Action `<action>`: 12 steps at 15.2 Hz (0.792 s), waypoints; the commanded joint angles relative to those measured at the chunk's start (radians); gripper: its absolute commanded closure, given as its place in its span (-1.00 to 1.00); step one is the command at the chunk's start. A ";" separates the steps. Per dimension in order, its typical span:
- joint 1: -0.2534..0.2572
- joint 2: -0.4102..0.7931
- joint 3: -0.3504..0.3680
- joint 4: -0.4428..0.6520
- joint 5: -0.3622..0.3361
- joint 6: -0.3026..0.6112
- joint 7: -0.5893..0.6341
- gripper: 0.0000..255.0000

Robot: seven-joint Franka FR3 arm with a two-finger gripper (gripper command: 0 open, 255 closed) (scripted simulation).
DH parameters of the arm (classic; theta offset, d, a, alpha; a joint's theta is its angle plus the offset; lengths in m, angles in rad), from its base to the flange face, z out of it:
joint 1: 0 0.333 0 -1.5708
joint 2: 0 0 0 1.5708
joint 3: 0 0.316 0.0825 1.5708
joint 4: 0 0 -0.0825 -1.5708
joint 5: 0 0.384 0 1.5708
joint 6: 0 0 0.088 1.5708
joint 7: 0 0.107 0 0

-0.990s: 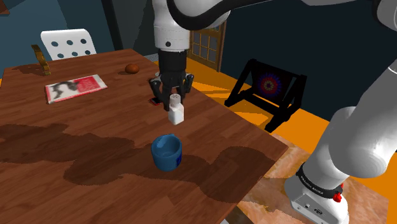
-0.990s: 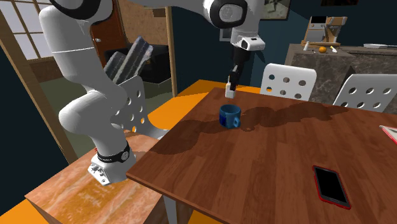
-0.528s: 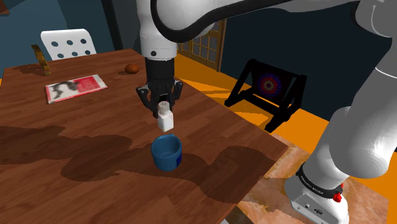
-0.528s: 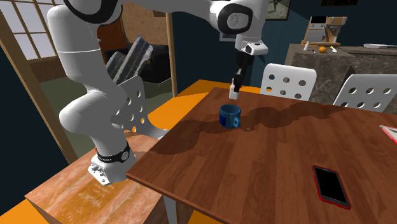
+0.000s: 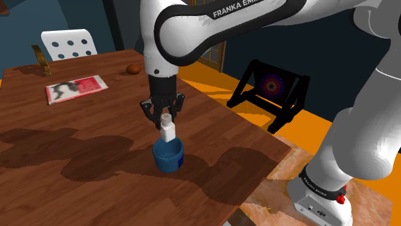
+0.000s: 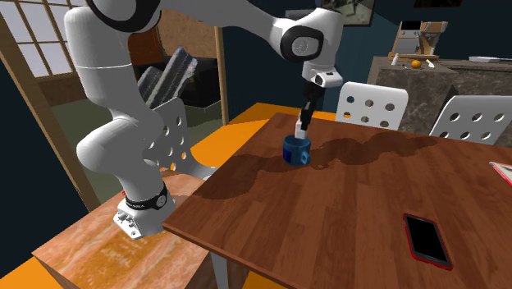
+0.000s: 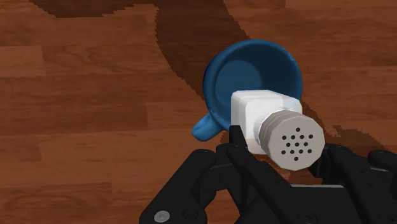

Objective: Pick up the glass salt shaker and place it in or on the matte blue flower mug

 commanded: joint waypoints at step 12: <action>0.001 0.008 0.001 -0.046 0.000 0.054 -0.005 -1.00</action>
